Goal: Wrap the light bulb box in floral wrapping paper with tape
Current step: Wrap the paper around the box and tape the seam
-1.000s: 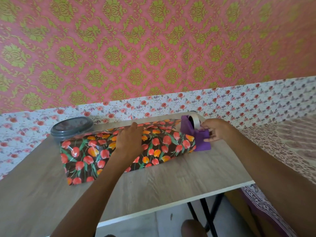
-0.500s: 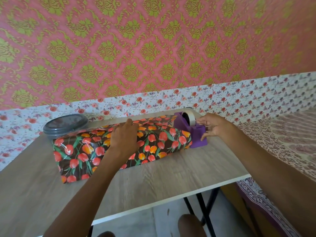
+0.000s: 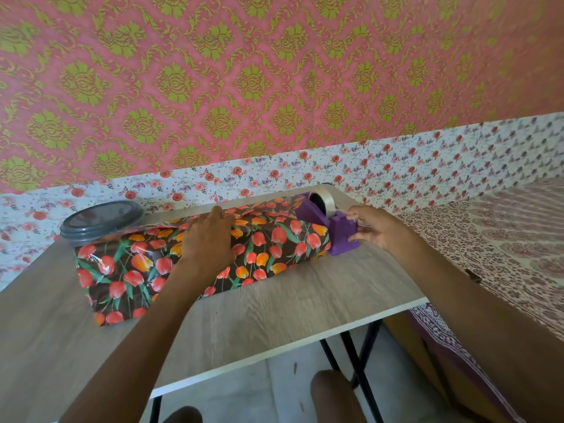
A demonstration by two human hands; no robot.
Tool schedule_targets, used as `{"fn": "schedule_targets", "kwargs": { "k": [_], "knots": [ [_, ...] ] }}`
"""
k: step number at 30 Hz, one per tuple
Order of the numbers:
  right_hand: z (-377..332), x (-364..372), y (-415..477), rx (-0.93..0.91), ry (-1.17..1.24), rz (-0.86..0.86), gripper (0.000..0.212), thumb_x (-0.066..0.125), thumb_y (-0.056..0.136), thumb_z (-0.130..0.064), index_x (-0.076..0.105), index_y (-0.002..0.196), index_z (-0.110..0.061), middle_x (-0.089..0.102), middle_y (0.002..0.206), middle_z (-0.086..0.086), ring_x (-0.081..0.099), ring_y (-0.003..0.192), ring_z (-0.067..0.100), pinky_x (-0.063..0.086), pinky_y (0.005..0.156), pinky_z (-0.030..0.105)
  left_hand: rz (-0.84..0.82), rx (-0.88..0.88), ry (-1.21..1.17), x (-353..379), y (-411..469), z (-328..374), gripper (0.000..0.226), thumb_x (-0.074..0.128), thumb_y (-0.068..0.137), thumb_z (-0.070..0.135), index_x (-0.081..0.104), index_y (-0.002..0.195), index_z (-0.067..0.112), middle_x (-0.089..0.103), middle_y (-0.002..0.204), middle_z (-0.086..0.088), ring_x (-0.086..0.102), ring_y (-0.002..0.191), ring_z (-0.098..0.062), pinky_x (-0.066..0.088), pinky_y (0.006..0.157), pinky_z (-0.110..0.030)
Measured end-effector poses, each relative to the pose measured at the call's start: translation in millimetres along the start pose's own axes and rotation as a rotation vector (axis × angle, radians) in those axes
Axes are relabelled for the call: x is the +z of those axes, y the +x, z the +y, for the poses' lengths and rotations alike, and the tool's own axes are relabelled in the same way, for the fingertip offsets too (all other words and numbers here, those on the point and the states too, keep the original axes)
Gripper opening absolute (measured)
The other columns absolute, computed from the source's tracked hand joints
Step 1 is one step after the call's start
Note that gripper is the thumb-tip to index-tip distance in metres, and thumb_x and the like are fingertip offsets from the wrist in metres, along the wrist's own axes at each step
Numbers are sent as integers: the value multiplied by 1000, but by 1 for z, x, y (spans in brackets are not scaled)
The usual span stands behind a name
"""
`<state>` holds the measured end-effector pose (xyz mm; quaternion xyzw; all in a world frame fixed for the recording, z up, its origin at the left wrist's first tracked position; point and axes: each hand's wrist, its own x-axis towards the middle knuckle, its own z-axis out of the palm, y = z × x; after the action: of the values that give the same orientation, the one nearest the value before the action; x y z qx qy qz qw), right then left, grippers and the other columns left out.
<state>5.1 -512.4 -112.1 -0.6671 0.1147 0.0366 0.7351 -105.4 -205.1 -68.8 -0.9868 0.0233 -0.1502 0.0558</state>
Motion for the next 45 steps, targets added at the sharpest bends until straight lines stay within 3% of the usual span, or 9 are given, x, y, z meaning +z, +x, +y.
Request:
{"fn": "schedule_targets", "kwargs": {
  "k": [5,11,14,25,30,35,38,42,45],
  "knots": [
    [5,-4,6,12,-7,-17,9,60,93,-4,62,102,-3,59,101,11,55,104,26,54,82,44,-1,1,-5,0,-2,-1,64,76,81,34,48,136,18,48,126,-6,58,112,-30,52,91,-41],
    [2,-8,8,-17,-117,-13,5,65,86,7,65,90,3,57,92,15,55,89,26,62,70,41,-8,-2,-10,-2,-2,0,64,76,81,35,49,136,18,48,126,-6,58,110,-30,53,90,-42],
    [0,-10,13,-18,-184,-11,6,66,87,7,63,93,7,54,78,9,54,74,21,59,80,47,-5,-9,-18,-2,-1,-1,65,79,78,32,50,135,19,49,123,-5,59,108,-30,54,88,-41],
    [-8,-9,14,-50,-302,-38,10,67,85,9,60,92,9,57,96,17,60,86,24,60,79,45,-2,3,-7,-1,0,-1,64,79,77,31,52,134,18,50,120,-6,61,104,-30,54,85,-40],
    [0,-9,13,-91,-389,79,33,64,85,13,55,114,0,56,122,23,68,77,21,58,53,22,-6,5,7,-1,0,-1,63,79,77,29,52,133,18,50,119,-6,61,103,-29,54,84,-38],
    [12,-23,6,-185,-368,283,19,63,93,-6,64,109,5,69,112,15,69,84,21,60,70,29,-10,4,19,-3,1,0,64,78,78,30,51,134,18,50,121,-6,60,105,-30,54,84,-38],
    [14,-22,0,-323,-373,301,34,70,90,-28,59,115,-8,69,109,12,69,94,22,60,73,35,-15,4,20,-4,1,1,64,78,79,30,51,135,17,50,121,-6,60,107,-30,53,87,-39],
    [13,-8,-4,-472,-555,158,103,85,71,-41,23,151,-22,67,101,3,62,96,17,49,90,33,-17,-2,22,-6,0,1,65,78,79,31,50,137,17,50,124,-6,60,109,-30,53,89,-40],
    [18,8,-3,-542,-703,144,136,89,62,-49,-8,156,-26,70,88,3,66,81,19,54,76,34,-14,-4,28,-5,0,1,67,78,79,32,49,138,19,50,124,-5,60,109,-28,53,91,-39]
  ]
}}
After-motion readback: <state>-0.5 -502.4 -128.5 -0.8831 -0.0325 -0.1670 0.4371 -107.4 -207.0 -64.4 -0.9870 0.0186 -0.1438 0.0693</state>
